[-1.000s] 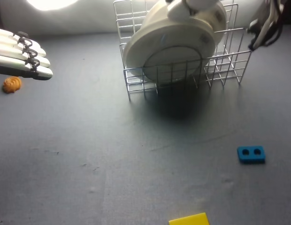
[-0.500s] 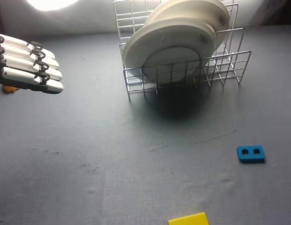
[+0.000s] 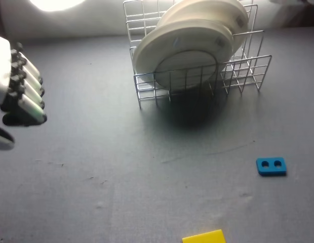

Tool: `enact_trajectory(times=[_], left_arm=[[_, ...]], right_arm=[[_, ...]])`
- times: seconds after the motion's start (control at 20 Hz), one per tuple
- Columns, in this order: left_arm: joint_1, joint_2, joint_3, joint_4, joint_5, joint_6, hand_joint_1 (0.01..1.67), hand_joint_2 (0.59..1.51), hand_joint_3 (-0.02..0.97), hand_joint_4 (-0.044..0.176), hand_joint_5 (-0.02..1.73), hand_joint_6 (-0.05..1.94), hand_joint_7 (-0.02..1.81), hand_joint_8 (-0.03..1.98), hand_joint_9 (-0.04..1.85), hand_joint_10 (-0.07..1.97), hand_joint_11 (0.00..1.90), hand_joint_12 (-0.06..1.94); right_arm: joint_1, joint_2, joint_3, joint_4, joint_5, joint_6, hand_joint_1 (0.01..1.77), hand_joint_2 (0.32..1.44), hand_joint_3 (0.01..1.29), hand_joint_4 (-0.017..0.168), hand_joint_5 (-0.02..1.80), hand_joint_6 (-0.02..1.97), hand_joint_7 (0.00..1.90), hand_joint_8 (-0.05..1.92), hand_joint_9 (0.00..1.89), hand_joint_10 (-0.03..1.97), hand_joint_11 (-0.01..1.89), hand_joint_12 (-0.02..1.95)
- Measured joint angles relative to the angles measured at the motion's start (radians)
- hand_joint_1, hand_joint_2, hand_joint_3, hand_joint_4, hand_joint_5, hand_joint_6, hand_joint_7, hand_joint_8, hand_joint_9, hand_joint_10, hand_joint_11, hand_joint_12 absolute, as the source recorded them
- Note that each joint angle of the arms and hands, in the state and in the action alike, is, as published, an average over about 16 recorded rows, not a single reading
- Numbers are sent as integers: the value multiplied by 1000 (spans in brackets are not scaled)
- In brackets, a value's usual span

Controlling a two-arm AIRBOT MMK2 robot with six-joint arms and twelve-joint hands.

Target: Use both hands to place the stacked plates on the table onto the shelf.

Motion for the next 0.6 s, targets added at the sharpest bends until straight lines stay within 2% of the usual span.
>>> enact_trajectory(times=[0.15,0.3,0.4,0.6], left_arm=[[-4,4,-30,3,-8,2,294,1425,4,-2,813,1476,957,1508,914,1551,812,1794],[-8,6,-51,0,-9,-2,398,1450,-1,-4,919,1793,1070,1821,1034,1859,1009,1919],[-8,6,-60,-2,-8,-4,449,1462,-2,-4,974,1879,1129,1903,1100,1925,1089,1921],[-8,6,-74,-4,-9,-7,545,1458,-7,-6,1030,1882,1201,1915,1173,1938,1171,1926]], right_arm=[[-26,28,-13,-1,13,6,460,1320,10,19,1109,1567,1251,1647,1264,1719,1246,1845],[-48,51,-22,-3,44,9,430,1382,10,44,1183,1846,1350,1875,1379,1909,1417,1913],[-57,60,-27,-4,58,10,423,1417,10,54,1238,1904,1416,1899,1455,1923,1512,1911],[-70,69,-31,-5,85,17,436,1440,11,75,1282,1914,1482,1908,1520,1933,1591,1912]])
